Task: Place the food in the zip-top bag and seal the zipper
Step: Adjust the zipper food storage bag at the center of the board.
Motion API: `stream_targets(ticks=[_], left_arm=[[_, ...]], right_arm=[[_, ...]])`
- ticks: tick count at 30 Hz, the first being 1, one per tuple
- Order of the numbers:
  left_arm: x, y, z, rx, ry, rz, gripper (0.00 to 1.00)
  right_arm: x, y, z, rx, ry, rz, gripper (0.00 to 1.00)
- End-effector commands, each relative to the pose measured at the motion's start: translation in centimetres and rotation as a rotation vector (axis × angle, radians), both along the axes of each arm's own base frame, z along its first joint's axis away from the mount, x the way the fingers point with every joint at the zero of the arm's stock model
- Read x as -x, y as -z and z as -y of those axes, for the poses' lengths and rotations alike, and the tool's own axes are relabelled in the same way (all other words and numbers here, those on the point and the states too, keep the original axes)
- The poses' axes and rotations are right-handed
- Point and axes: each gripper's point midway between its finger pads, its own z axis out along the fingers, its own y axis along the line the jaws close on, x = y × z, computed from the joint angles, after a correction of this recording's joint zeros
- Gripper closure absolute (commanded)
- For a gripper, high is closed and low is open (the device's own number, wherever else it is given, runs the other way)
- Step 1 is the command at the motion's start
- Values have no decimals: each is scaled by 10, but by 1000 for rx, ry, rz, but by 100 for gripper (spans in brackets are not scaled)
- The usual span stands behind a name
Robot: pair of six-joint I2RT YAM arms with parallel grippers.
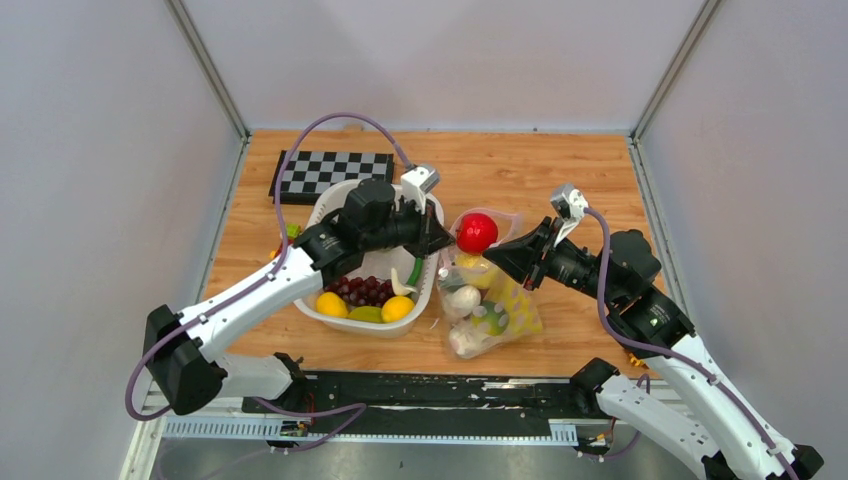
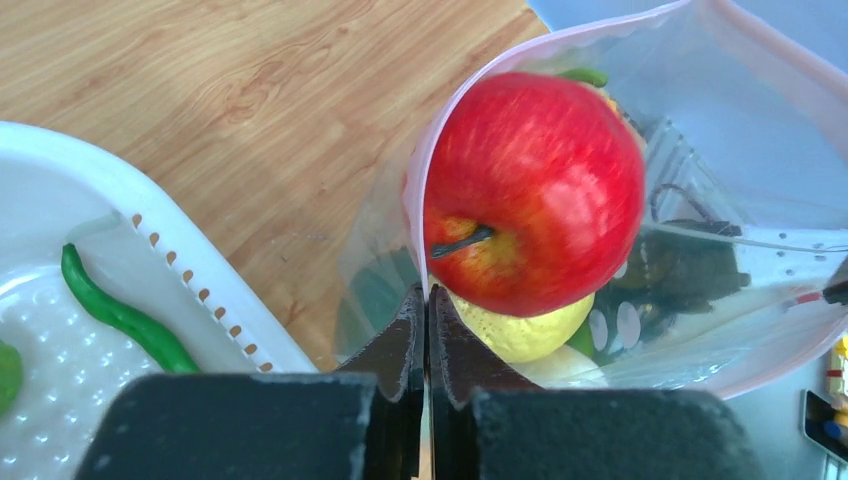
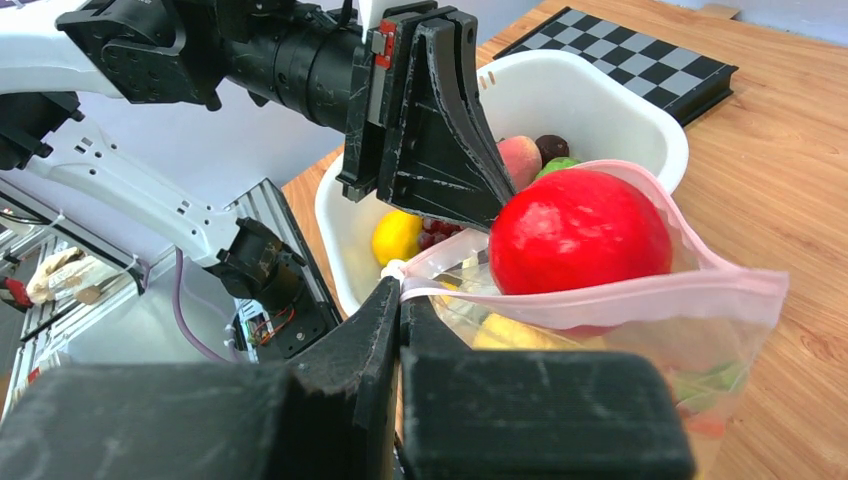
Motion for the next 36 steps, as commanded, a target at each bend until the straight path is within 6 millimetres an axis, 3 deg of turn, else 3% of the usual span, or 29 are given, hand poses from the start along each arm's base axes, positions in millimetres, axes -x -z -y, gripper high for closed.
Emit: stream_targets(ticks=[1,4,8,10,12,14,16,18,21,24,26,30,34,36], left_arm=[[-6,-39,-4,52,-20,87,100],[-7,-64,-11,77,-50,132,100],[-1,-126,-24,137,-73,226,100],[1,-140,-28,150,-82,233,100],[4,-140,-22,160,-57,202,100],[3,-125,-15,157,-45,153,100],[-2,-106,-14,134,-76,101,100],[-7,-91,-14,138,-112,68,100],[-16,-64,-12,98,-144,30,100],[-22,-57,-10,98,-171,20,100],[-19,-69,-7,131,-151,13,100],[3,-114,1,297,-76,-12,100],[16,-141,-5,387,-85,3,100],[17,-142,-8,389,-112,2,100]], right_arm=[[-4,-29,3,-64,24,99,100],[-17,-25,13,-46,128,60,100],[-51,-12,44,41,406,-94,99],[-49,-25,33,50,345,-85,100],[-48,-41,25,22,306,-70,100],[-59,-48,35,14,393,-83,100],[-81,-34,63,58,600,-126,99],[-97,-13,75,141,689,-155,99],[-109,6,59,234,612,-233,100],[-118,6,52,250,595,-238,100],[-119,-12,45,217,537,-194,100],[-103,-52,17,170,310,-86,100],[-90,-55,1,201,154,-24,100],[-77,-51,-10,213,40,-8,100]])
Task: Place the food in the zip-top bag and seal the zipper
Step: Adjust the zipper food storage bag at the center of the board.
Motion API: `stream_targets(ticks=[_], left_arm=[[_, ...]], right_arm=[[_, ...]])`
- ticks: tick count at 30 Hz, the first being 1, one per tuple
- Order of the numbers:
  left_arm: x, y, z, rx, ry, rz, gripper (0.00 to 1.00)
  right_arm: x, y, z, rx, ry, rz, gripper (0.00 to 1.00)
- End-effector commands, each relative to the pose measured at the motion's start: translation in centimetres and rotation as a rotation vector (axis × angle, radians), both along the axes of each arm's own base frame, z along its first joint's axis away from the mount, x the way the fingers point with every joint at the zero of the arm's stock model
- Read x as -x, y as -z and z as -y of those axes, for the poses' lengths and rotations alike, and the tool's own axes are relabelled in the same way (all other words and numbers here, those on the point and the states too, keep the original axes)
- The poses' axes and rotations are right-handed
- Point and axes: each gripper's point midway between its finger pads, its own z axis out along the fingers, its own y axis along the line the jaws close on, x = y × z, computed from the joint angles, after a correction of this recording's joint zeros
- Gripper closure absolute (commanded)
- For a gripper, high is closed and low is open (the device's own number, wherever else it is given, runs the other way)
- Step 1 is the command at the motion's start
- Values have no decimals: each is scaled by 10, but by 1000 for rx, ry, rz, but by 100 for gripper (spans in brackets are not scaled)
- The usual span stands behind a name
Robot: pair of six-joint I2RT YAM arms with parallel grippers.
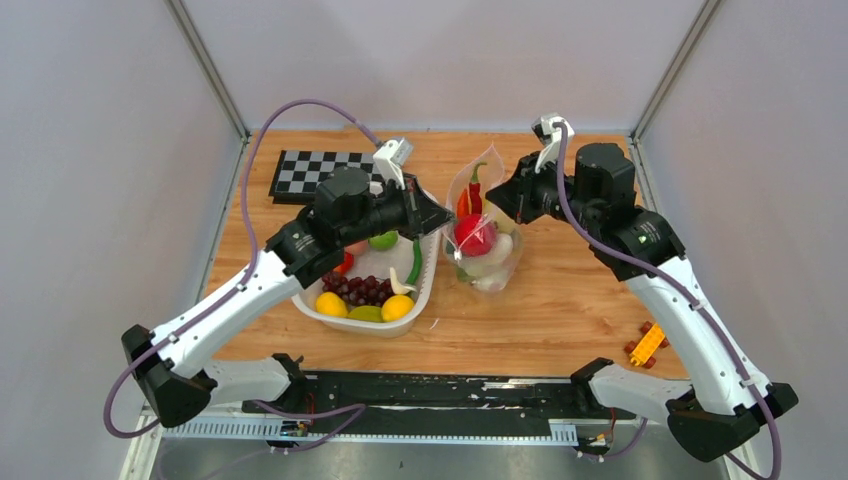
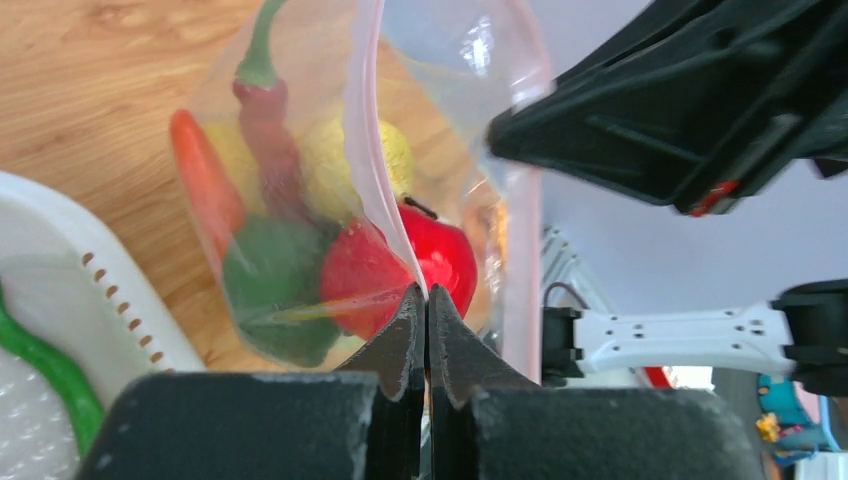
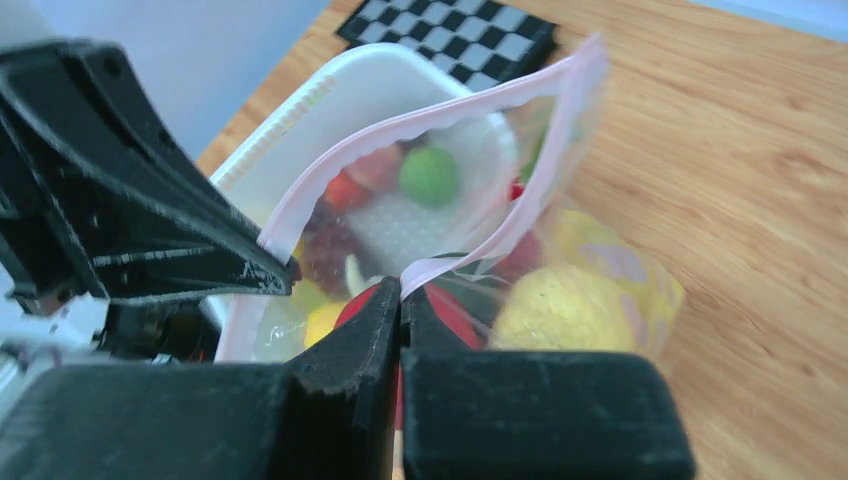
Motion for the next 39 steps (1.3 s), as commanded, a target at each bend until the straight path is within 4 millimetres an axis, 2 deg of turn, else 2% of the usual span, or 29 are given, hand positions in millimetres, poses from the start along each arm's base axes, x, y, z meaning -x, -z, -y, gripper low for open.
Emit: stream_targets(ticks=[1,3,5,6,7,10,14,17,21,23,27,32,34,37,39], left_arm=[[16,-60,-5,164,0,73,98],[21,-48,-3,152,21,45,82],[30,-37,1,173,60,32,72],[34,-36,3,195,78,41,58],[36,-27,3,188,87,31,48],[37,-16,-2,113,86,42,34],[35,-25,-17,47,56,140,18],[39,-45,-33,13,45,248,7],[48,-73,-55,-55,53,394,0],[44,-74,-64,-130,38,439,0],[32,-59,-68,-296,66,459,0],[18,-54,-54,-329,109,477,0],[18,-52,-48,-322,168,516,0],[34,-29,-38,-367,387,610,0],[35,-19,-43,-406,432,677,0]], right_arm=[[27,-26,-27,-22,-279,120,100],[32,-24,-28,-2,-320,128,100],[36,-21,-28,32,-363,137,100],[37,-21,-27,56,-378,143,100],[35,-18,-26,78,-382,137,100],[39,-14,-26,110,-435,139,100],[51,-12,-25,117,-565,186,100],[54,-18,-21,91,-614,195,100],[73,-25,-17,111,-739,248,100],[88,-26,-17,106,-823,268,100],[102,-25,-16,98,-900,274,100],[113,-22,-18,65,-975,262,100],[116,-18,-17,66,-994,262,100],[120,-16,-16,69,-1012,267,100],[123,-15,-14,71,-1023,261,100]])
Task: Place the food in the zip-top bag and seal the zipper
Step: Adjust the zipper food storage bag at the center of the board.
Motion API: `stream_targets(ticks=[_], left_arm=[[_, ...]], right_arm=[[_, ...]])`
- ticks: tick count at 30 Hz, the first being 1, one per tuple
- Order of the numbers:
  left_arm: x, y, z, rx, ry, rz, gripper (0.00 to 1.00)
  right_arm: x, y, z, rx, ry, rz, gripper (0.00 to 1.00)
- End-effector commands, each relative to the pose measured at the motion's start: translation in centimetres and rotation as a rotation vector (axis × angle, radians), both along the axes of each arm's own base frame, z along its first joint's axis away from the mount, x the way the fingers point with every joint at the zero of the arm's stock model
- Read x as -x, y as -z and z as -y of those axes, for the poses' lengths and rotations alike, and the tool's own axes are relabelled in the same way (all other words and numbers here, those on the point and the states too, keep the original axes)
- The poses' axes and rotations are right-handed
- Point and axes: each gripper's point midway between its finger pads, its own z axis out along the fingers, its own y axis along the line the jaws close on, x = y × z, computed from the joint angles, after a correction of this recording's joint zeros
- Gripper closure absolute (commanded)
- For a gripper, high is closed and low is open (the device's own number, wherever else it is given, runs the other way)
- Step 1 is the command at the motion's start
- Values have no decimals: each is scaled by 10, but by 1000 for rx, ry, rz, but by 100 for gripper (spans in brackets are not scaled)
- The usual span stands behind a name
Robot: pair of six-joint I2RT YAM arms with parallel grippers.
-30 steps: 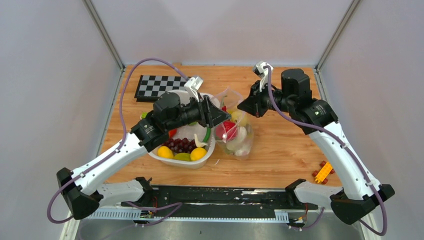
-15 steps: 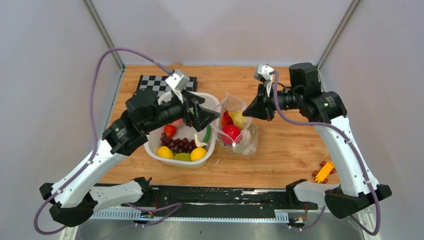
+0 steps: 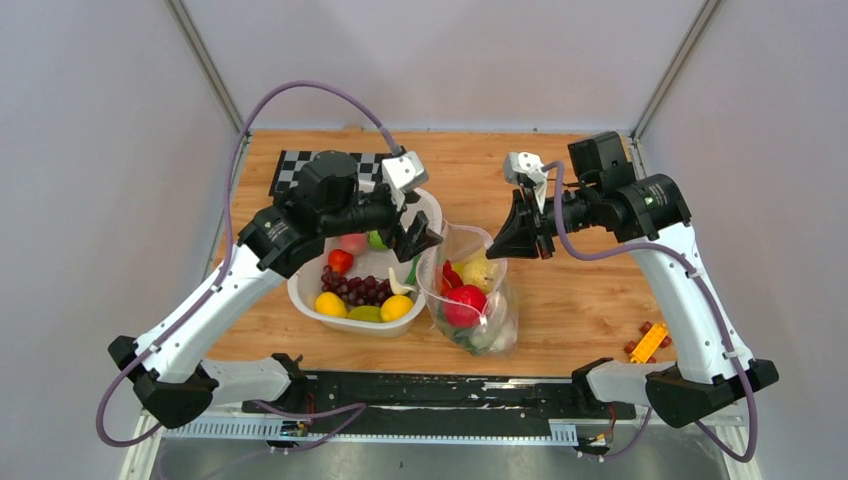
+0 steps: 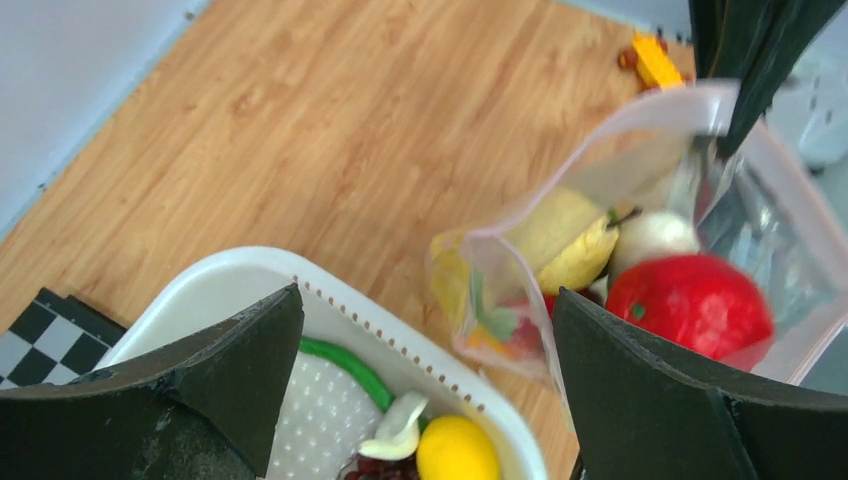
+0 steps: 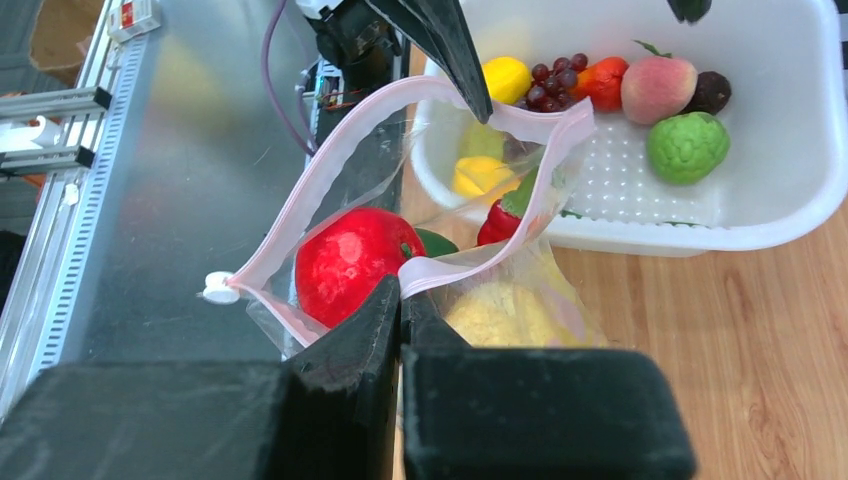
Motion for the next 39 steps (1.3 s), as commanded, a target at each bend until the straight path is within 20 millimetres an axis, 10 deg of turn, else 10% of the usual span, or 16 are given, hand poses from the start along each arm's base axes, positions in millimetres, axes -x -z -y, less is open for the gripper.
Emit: stream_targets(ticks=[1,13,21,39], left_arm=[[21,7,-5,-74,251,215,0],[15,-16,-28,108,454,374,0],[22,25,-18,86,675,407,0],[75,12,24,232,919,420,7]], right_arm=[[19,-20,-1,-78,-110,89,100],[30,-14,0,-80,-130,59,100],[36,-17,-4,-90,-161,64,100],[49,-27,-12,-114,-202,64,100]])
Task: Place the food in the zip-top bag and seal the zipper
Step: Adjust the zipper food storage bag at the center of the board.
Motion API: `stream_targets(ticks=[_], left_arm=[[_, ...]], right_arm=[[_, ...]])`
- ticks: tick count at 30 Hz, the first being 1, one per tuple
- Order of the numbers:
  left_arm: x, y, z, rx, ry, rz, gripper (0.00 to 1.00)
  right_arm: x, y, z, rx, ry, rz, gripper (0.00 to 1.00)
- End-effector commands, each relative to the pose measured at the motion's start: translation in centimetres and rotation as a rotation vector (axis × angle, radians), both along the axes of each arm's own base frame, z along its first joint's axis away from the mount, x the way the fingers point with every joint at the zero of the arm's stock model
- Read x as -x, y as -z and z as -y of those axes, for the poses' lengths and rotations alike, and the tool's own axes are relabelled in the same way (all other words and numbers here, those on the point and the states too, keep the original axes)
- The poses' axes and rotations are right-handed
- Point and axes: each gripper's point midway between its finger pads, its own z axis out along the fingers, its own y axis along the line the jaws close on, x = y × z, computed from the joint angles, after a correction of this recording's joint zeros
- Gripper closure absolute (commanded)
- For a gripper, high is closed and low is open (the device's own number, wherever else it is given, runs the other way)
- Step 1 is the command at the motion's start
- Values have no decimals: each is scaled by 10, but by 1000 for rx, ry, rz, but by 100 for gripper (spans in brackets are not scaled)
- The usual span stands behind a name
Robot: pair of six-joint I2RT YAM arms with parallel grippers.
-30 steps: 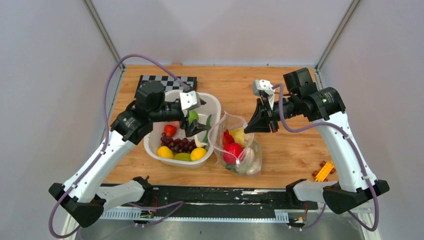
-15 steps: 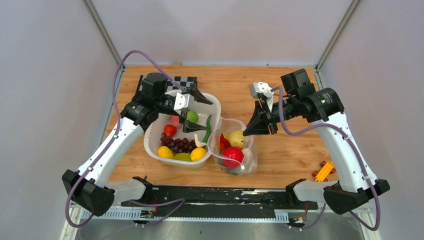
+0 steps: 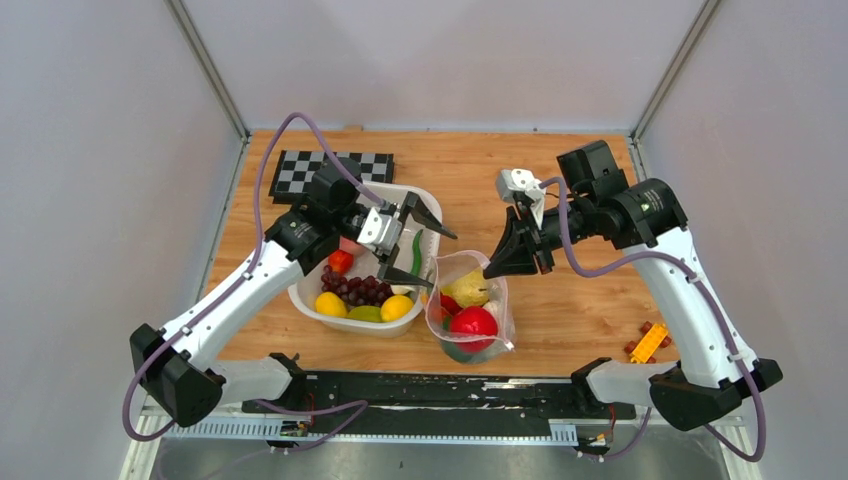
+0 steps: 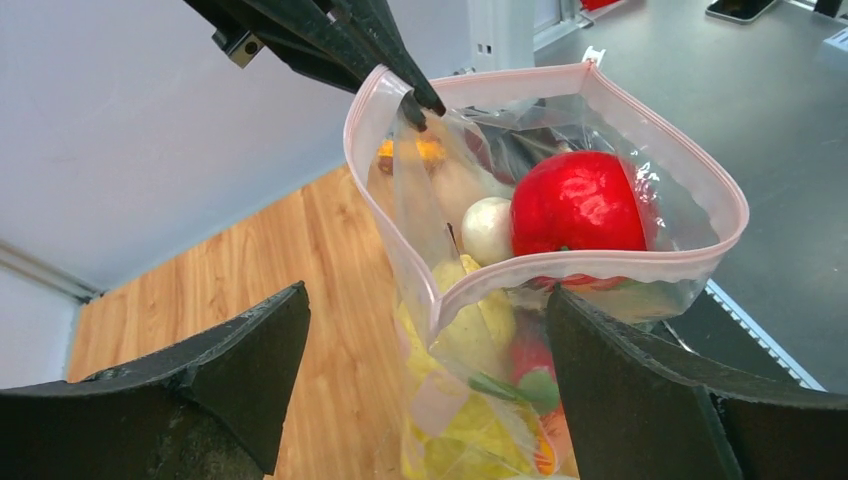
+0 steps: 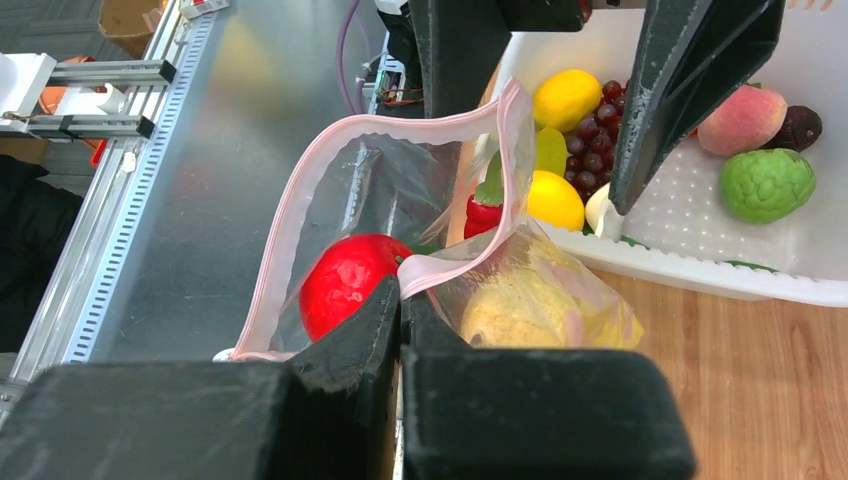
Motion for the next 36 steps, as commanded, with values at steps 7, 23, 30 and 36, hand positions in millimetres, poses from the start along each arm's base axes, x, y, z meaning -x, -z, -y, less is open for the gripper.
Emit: stream_targets(ticks=[7,23,30,36], left_arm=[[2,-11,0,0,-12,3,33],[8,-5,-4,-47,-72,-18,100],[-3,-13,0,-13,-171,-87,100],[-30,-20,10,6,-305,-192,100]], right_arm=[[16,-36,-10,-140,-77,90,100],[-1,-20,-18,-108,46,57,100],[-20,-4,-10,-62,262,36,62],[-42,-18,24,-104,623,126,19]])
